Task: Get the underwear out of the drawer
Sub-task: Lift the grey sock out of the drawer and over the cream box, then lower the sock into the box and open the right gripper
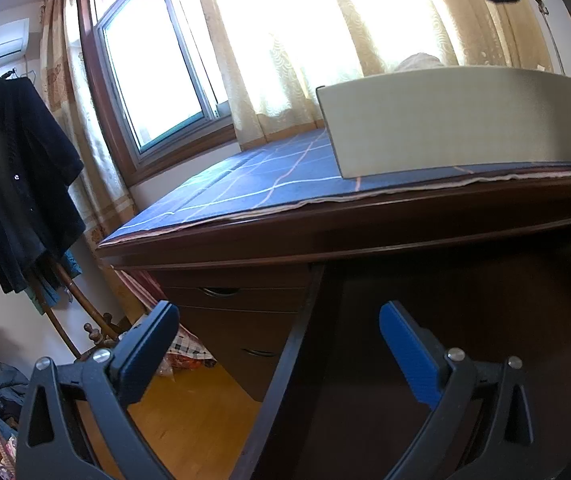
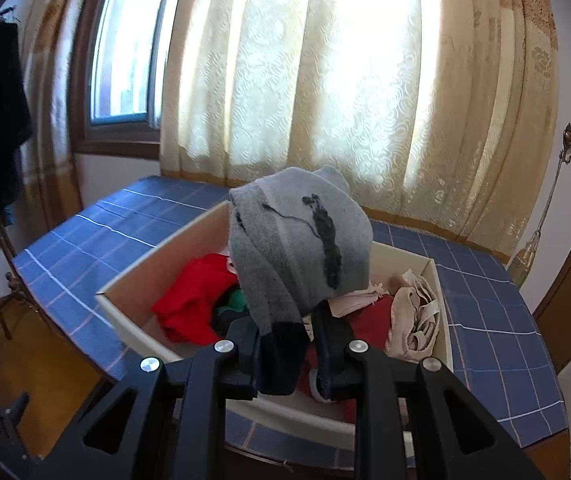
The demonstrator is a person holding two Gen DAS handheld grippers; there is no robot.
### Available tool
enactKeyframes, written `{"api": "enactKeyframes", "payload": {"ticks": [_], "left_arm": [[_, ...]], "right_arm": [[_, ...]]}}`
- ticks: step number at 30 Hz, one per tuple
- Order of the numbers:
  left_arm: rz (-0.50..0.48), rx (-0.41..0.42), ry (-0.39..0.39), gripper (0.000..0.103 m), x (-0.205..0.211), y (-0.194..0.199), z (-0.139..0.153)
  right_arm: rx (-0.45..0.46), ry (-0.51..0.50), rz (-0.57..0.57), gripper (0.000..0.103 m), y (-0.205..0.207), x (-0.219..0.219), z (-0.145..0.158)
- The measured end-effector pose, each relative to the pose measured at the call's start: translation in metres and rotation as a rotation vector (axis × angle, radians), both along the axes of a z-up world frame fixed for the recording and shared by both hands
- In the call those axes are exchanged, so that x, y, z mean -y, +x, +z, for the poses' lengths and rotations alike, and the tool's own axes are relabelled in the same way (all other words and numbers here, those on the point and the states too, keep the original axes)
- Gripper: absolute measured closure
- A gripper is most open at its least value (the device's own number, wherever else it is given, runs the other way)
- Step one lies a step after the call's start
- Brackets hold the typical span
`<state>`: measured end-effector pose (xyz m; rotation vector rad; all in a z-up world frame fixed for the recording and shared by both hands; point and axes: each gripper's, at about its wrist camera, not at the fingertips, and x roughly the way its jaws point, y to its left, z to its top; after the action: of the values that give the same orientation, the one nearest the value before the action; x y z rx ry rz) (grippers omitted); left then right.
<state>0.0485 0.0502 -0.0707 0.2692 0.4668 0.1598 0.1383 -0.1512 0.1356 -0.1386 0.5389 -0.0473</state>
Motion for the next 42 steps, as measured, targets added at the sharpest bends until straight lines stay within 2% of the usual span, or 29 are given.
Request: {"api": "enactKeyframes", "payload": {"ticks": [15,21,26,36,41,42], "left_arm": [[-0.006,-0.011,-0.007,0.001,-0.002,0.001,0.001],[-0.006,-0.014,-0.014,0.001,-0.004,0.000,0.002],[-0.003,-0.013,-0.012,0.001,-0.004,0.000,0.002],[-0.003,-0.011,-0.012,0.001,-0.004,0.000,0.002],[-0.003,-0.011,-0.012,0.001,-0.005,0.000,0.002],[-0.002,-0.011,-0.012,0.001,-0.005,0.000,0.002]], "right_arm": [[-0.103,-0.054,-0.044,0.080,0.063,-0.003,-0.027],[-0.171,-0.057,-0.018,0.080,0.078,-0.007,-0.048],[-0.235,-0.024,0.028,0.080,0.091,-0.017,-0.067],[-0.304,0.040,0.092,0.080,0.099,-0.037,-0.089],[-0.335,0.152,0.143,0.077,0.107,-0.033,-0.093],[-0.343,0.187,0.149,0.072,0.108,-0.029,-0.095]]}}
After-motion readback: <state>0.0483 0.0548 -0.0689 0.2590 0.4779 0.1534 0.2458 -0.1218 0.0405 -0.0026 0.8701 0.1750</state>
